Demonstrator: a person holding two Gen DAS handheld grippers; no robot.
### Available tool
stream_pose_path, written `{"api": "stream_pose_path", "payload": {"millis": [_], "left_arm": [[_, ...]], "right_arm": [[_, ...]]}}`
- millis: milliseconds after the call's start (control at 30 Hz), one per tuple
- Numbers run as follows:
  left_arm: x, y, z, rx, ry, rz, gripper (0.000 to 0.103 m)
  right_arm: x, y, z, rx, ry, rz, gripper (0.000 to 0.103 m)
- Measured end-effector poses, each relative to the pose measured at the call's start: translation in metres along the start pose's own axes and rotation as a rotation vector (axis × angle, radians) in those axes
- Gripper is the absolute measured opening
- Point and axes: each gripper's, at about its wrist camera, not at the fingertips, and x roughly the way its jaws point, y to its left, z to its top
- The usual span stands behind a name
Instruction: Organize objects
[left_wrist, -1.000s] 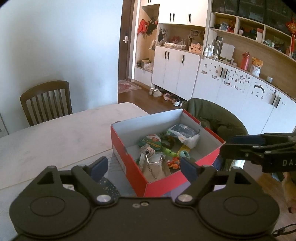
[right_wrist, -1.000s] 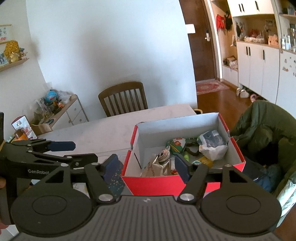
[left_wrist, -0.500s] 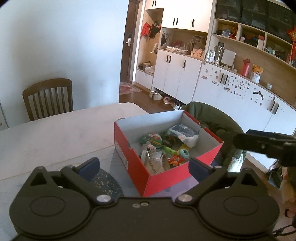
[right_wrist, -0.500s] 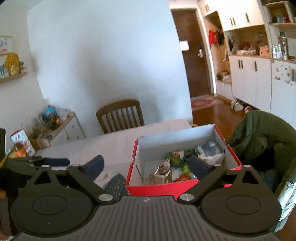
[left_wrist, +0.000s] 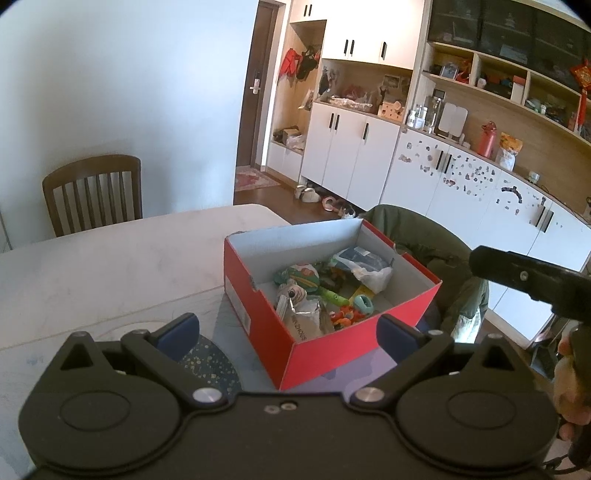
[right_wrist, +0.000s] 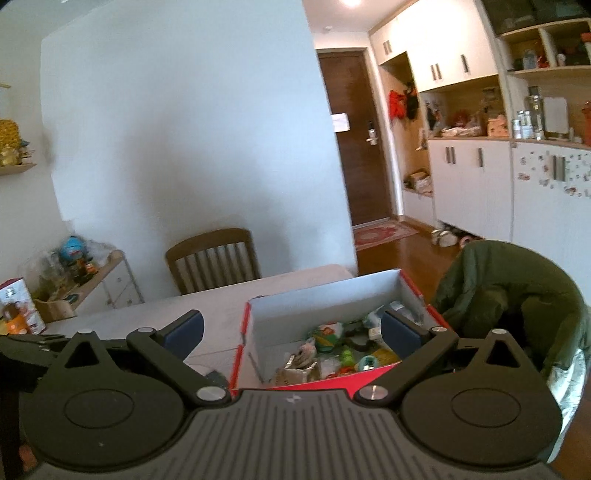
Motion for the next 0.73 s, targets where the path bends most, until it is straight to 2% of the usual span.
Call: {"api": "stream_pose_path", "payload": {"millis": [167,300,733], "left_arm": [[0.0,-0.002,0.0,-0.002,-0.004,0.001,0.102],[0.002,-0.007,0.001,0.011,-0.011,0.017,0.102],[0.007,-0.014,0.0,0.039,0.002,-0.001,0.102]], "right_arm": [[-0.004,0.003,-0.004,-0.044,-0.029,-0.042,0.103],[-0.006,0.003,-0.006,-0.046,-0.028,-0.049,0.103],[-0.009,-0.005,-0.008,-0.031,-0.001,-0.051,0.103]]}}
